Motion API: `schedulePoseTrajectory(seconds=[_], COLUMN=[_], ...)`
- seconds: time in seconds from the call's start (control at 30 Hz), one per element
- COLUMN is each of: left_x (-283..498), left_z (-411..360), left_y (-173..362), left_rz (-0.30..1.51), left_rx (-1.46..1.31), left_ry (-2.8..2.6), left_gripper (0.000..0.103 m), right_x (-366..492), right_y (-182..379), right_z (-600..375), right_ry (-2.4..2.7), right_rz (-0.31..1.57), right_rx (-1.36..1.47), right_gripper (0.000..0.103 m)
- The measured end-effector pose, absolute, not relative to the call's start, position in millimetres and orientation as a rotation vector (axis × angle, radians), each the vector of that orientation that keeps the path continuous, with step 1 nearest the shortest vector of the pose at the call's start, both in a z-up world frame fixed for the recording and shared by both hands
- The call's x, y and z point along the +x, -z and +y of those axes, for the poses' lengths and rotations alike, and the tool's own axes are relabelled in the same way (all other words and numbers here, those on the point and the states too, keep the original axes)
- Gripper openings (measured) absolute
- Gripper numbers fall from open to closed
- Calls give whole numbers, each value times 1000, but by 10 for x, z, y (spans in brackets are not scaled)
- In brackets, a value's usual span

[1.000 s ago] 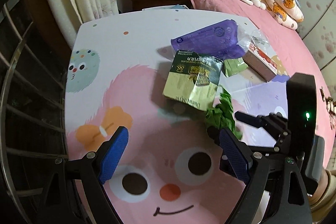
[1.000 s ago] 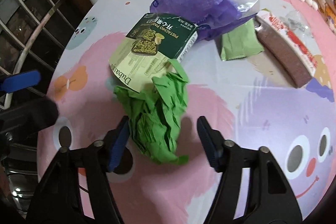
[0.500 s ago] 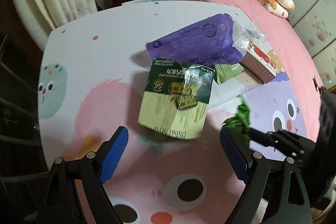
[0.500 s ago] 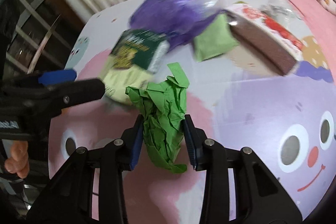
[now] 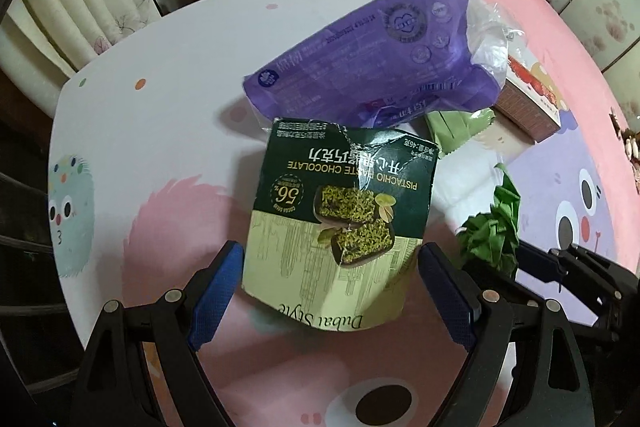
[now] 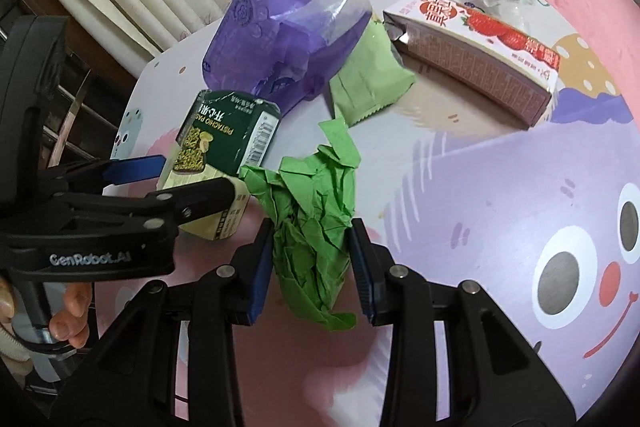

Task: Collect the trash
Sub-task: 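Grasp the green crumpled glove with the right gripper while the left grasps the pistachio chocolate packet, then lift the glove and chocolate packet and carry both over the bin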

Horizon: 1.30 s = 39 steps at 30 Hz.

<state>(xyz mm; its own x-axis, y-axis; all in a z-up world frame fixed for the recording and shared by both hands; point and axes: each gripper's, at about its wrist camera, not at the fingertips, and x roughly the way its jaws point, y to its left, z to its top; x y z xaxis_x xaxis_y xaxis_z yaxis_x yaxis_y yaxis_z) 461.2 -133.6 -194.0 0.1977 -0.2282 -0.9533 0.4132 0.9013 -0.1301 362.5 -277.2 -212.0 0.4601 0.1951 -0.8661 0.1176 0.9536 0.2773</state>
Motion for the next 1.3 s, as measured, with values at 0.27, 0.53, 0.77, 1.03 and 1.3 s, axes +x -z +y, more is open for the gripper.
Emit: schedulePoseTrajectory(seconds=[0.27,0.53,0.77,1.03,1.3], left_x=[4703,4626,4407,3754,2618], left_z=[-1460,-1485,-1439,-1408,-1457], left_y=[2174,2125,1969,1583,1202], left_rz=[1326,1292,1262,1225,1189], left_rx=[205,180,146,97,3], left_ry=[443,461,448,380,281], left_gripper=[90,77,74,74,74], right_x=[3610,3539,3396,2942,2188], right_y=[2151,2151,2060,1818,1515], right_z=[-2806,-2873,-2921,-3065,-3361], right_ry=[-48,-57,-83,-141,-250], right_rz=[1094,1090,1079,1050,1047], right_rx=[337,350,349,341,303], right_gripper=[33,33,33,33,33])
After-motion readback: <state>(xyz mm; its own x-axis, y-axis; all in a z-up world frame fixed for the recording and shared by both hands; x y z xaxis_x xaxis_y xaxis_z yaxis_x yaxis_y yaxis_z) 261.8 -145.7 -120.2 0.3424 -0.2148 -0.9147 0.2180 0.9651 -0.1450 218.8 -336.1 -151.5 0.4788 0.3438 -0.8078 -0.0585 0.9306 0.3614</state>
